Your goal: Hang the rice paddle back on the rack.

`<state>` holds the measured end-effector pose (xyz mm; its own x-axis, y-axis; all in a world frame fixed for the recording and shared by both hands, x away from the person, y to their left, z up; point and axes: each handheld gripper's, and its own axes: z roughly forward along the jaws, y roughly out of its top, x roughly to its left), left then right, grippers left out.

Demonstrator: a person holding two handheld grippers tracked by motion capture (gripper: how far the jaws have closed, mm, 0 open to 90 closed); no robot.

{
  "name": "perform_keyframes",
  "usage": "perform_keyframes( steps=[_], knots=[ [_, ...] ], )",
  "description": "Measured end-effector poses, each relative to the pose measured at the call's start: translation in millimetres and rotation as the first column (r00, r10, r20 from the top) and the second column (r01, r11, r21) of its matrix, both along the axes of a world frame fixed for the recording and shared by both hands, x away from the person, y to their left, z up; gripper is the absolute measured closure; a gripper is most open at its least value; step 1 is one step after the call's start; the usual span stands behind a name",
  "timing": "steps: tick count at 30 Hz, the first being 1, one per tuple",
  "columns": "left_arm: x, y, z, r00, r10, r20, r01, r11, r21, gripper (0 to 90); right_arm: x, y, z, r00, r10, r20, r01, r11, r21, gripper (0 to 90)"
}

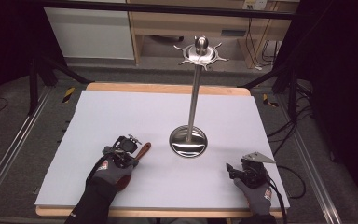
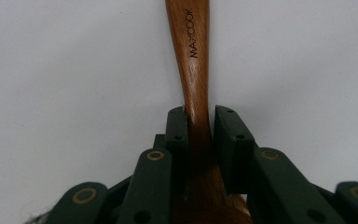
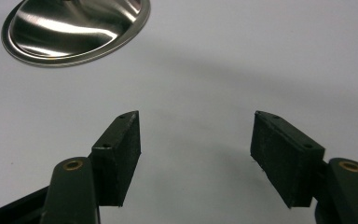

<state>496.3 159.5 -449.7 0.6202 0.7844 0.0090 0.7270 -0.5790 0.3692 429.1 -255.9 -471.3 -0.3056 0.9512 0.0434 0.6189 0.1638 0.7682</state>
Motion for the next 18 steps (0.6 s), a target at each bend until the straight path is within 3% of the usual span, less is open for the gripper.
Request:
perform_keyframes(
  steps=[18],
  knots=[
    [-1.9,0.4,0.2,0.9999,-0.004,0.016,0.005,0.9999,-0.009,76.4,0.3,-1.0,0.3,1.0000,-0.006,0.001,0.006,1.000,-0.002,33.5]
  ],
)
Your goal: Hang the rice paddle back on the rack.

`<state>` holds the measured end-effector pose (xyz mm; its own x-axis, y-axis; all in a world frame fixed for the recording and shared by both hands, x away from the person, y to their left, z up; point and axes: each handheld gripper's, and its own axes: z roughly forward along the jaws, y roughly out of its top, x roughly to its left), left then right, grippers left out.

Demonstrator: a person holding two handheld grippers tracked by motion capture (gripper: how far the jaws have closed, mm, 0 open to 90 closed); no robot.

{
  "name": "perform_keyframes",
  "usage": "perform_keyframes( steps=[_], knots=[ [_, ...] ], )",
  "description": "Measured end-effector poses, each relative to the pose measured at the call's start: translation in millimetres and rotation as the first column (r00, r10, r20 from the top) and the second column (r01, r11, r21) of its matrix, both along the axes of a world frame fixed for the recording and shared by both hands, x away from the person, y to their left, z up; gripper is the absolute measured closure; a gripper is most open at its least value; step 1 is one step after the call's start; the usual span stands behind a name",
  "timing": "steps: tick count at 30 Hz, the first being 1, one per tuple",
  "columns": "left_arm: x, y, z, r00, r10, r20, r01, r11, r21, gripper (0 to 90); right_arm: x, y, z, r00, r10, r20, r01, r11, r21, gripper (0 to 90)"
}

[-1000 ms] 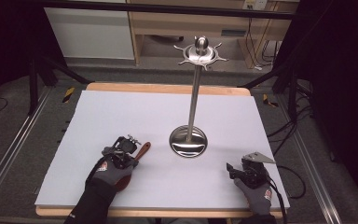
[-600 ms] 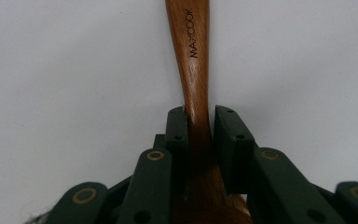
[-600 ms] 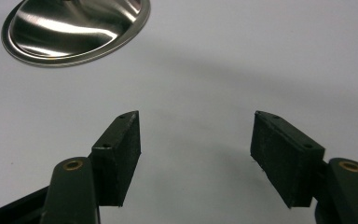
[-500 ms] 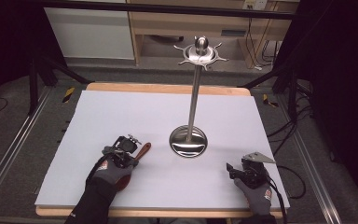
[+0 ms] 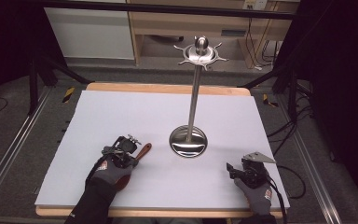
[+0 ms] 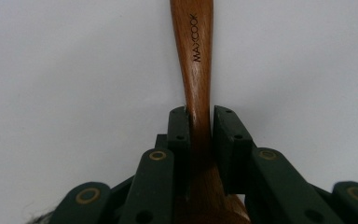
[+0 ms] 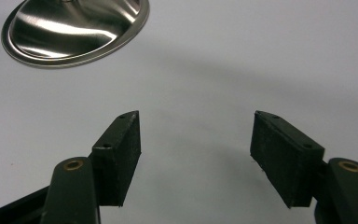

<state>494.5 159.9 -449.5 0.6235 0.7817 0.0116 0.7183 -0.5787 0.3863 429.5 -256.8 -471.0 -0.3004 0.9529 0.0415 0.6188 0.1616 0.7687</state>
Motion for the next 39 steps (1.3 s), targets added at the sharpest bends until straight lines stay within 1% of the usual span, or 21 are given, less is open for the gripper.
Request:
perform_keyframes(
  steps=[4,6,12,16,19,20,23,26,27,29,30,31,32,33,34,36,38,39],
  knots=[
    [-1.0,-0.8,0.3,1.0000,-0.006,0.000,0.006,1.0000,-0.004,76.7,-0.1,0.0,0.1,1.0000,0.000,0.000,0.000,1.000,0.000,33.5],
    [-1.6,-0.8,0.6,0.9999,-0.013,0.001,0.013,0.9999,0.001,76.8,-0.1,0.0,0.1,1.0000,-0.002,-0.001,0.002,1.000,0.003,33.5],
    [-3.8,-0.4,2.1,0.9999,-0.015,0.008,0.015,0.9998,-0.016,77.1,-0.1,-0.2,0.3,1.0000,-0.003,-0.001,0.003,1.000,0.004,33.5],
    [-6.0,0.7,5.2,0.9996,-0.021,0.019,0.022,0.9996,-0.021,77.2,-0.3,0.0,0.4,1.0000,-0.004,-0.001,0.004,1.000,0.007,33.5],
    [-8.9,2.6,8.9,0.9991,-0.024,0.035,0.025,0.9992,-0.031,77.3,-0.6,-0.3,0.8,1.0000,-0.004,-0.001,0.004,1.000,0.007,33.5],
    [-9.9,2.7,9.5,0.9989,-0.018,0.043,0.020,0.9990,-0.041,77.3,-0.5,-0.3,0.7,1.0000,-0.004,0.000,0.004,1.000,0.006,33.5],
    [-11.5,4.4,12.0,0.9985,-0.024,0.049,0.027,0.9986,-0.046,77.4,-0.3,-0.1,0.5,1.0000,-0.004,0.001,0.004,1.000,0.004,33.5],
    [-14.6,7.3,16.4,0.9969,-0.021,0.075,0.026,0.9978,-0.061,77.4,-0.3,-0.2,0.5,1.0000,-0.006,0.001,0.006,1.000,0.005,33.5],
    [-15.6,7.8,17.4,0.9965,-0.013,0.082,0.019,0.9974,-0.070,77.4,-0.4,-0.2,0.7,1.0000,-0.006,0.000,0.006,1.000,0.007,33.5],
    [-16.2,8.8,18.9,0.9964,-0.016,0.084,0.021,0.9972,-0.071,77.5,-0.5,-0.2,0.7,1.0000,-0.006,0.000,0.006,1.000,0.007,33.5],
    [-17.2,9.6,20.3,0.9954,-0.014,0.095,0.021,0.9968,-0.077,77.5,-0.5,-0.2,0.7,1.0000,-0.006,0.000,0.006,1.000,0.005,33.5],
    [-19.6,11.0,22.7,0.9937,-0.007,0.112,0.018,0.9954,-0.095,77.5,-0.5,-0.3,0.7,1.0000,-0.006,0.001,0.006,1.000,0.004,33.5],
    [-19.6,11.0,22.7,0.9937,-0.007,0.112,0.018,0.9954,-0.095,77.5,-0.5,-0.3,0.7,1.0000,-0.006,0.001,0.006,1.000,0.004,33.5],
    [-20.7,11.9,24.1,0.9926,-0.006,0.121,0.018,0.9948,-0.100,77.5,-0.6,-0.2,0.8,1.0000,-0.004,0.000,0.004,1.000,0.007,33.5],
    [-23.1,13.7,27.1,0.9902,-0.002,0.140,0.018,0.9936,-0.112,77.6,-0.5,-0.2,0.7,1.0000,-0.006,0.001,0.006,1.000,0.005,33.5],
    [-25.5,15.4,30.2,0.9869,0.007,0.161,0.014,0.9916,-0.128,77.6,-0.5,-0.1,0.7,1.0000,-0.006,0.000,0.006,1.000,0.007,33.5],
    [-27.9,17.0,33.6,0.9821,0.016,0.188,0.011,0.9896,-0.144,77.6,-0.2,-0.3,0.4,1.0000,-0.003,0.004,0.003,1.000,0.000,33.5],
    [-29.2,17.8,35.2,0.9799,0.022,0.198,0.010,0.9872,-0.159,77.6,-0.3,-0.3,0.4,1.0000,-0.002,0.003,0.002,1.000,0.000,33.5]
  ],
)
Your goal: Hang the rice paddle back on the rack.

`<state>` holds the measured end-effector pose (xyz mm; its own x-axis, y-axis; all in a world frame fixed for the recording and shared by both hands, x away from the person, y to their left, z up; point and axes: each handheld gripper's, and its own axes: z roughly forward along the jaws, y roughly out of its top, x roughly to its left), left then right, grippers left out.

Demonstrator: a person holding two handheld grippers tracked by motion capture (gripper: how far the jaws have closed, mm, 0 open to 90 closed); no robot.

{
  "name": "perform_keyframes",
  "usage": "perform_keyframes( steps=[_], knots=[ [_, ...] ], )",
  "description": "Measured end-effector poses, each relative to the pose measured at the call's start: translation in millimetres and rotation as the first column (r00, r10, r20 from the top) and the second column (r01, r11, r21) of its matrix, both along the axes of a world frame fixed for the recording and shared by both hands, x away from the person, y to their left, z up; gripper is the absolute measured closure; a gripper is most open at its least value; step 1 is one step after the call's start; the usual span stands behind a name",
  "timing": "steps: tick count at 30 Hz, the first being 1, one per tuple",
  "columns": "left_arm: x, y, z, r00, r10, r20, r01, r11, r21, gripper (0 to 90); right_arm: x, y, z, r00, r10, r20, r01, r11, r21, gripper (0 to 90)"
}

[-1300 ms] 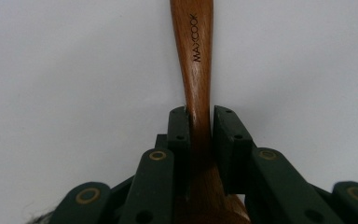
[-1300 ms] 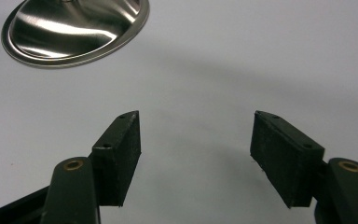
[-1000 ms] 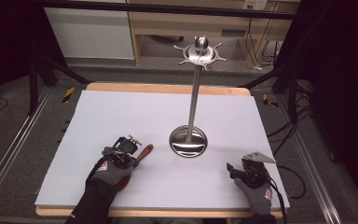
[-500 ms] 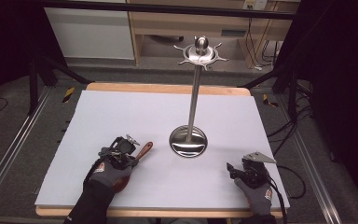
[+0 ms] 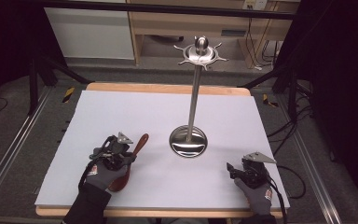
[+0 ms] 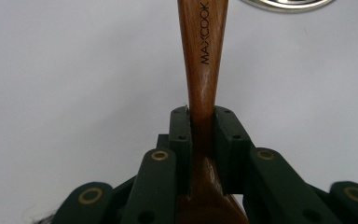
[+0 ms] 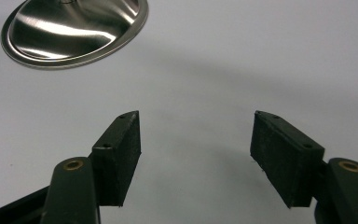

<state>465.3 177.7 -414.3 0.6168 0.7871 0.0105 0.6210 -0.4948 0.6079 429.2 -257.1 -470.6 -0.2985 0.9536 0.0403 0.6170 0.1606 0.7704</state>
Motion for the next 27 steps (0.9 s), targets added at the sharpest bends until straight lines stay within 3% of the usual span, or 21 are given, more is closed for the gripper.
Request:
perform_keyframes(
  steps=[7,9,13,17,27],
  knots=[
    [-5.8,5.1,11.4,0.9976,0.015,0.067,-0.012,0.9991,-0.041,77.8,0.0,0.2,-0.1,1.0000,-0.001,-0.001,0.001,1.000,0.001,33.5],
    [-8.7,7.6,16.2,0.9951,0.025,0.096,-0.018,0.9971,-0.074,77.8,0.0,0.0,0.0,1.0000,-0.001,0.000,0.001,1.000,0.001,33.5],
    [-11.5,10.0,21.0,0.9910,0.032,0.130,-0.020,0.9956,-0.091,77.9,-0.1,0.0,0.0,1.0000,0.000,0.000,0.000,1.000,0.001,33.4],
    [-15.9,12.3,28.3,0.9824,0.051,0.180,-0.028,0.9917,-0.126,77.9,0.0,0.0,0.0,1.0000,-0.001,0.001,0.001,1.000,0.000,33.5],
    [-20.7,13.9,40.7,0.9695,0.066,0.236,-0.024,0.9845,-0.174,78.0,0.0,0.0,0.0,1.0000,-0.002,0.001,0.002,1.000,0.000,33.4]
  ],
)
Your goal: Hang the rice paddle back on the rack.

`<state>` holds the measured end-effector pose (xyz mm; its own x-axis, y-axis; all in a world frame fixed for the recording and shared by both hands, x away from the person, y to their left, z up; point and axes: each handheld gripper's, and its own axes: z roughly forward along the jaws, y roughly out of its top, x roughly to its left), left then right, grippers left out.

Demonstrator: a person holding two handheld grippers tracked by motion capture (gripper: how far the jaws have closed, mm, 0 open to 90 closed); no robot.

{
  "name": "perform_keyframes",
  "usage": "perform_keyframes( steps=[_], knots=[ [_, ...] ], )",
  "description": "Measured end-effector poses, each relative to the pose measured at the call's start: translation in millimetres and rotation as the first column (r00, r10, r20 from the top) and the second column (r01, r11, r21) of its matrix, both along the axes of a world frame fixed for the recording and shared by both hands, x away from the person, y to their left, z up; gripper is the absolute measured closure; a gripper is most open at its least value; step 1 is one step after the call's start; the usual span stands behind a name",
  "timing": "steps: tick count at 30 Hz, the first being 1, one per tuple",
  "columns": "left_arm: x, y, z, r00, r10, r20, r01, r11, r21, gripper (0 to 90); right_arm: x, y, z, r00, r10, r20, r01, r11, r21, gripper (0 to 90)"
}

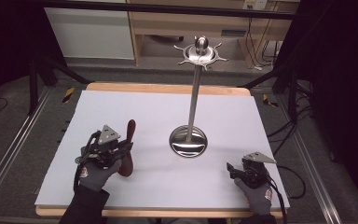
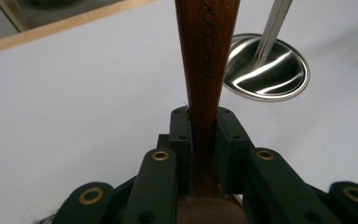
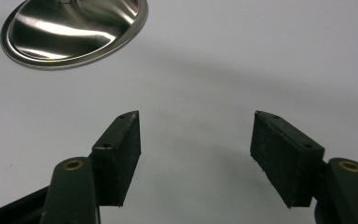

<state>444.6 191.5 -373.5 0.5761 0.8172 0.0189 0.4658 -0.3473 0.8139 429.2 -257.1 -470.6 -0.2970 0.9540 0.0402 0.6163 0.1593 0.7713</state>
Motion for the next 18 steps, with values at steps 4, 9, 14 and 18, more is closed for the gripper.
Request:
perform_keyframes(
  steps=[4,9,14,18],
  knots=[
    [-1.2,0.7,5.2,0.9997,0.000,0.024,0.000,0.9997,-0.026,78.0,0.0,0.2,-0.1,1.0000,-0.005,-0.002,0.005,1.000,0.002,33.5],
    [-0.8,3.3,13.0,0.9982,0.006,0.059,-0.001,0.9967,-0.082,78.0,0.1,0.5,-0.6,1.0000,-0.003,0.001,0.003,1.000,0.000,33.4],
    [0.4,3.5,18.3,0.9976,-0.001,0.069,0.009,0.9937,-0.111,77.9,0.1,0.5,-0.7,1.0000,-0.006,0.003,0.006,1.000,-0.001,33.2],
    [0.3,3.6,25.5,0.9962,-0.003,0.087,0.014,0.9907,-0.135,77.9,-0.1,0.2,-0.3,0.9999,-0.007,0.008,0.007,1.000,0.000,33.1]
  ],
)
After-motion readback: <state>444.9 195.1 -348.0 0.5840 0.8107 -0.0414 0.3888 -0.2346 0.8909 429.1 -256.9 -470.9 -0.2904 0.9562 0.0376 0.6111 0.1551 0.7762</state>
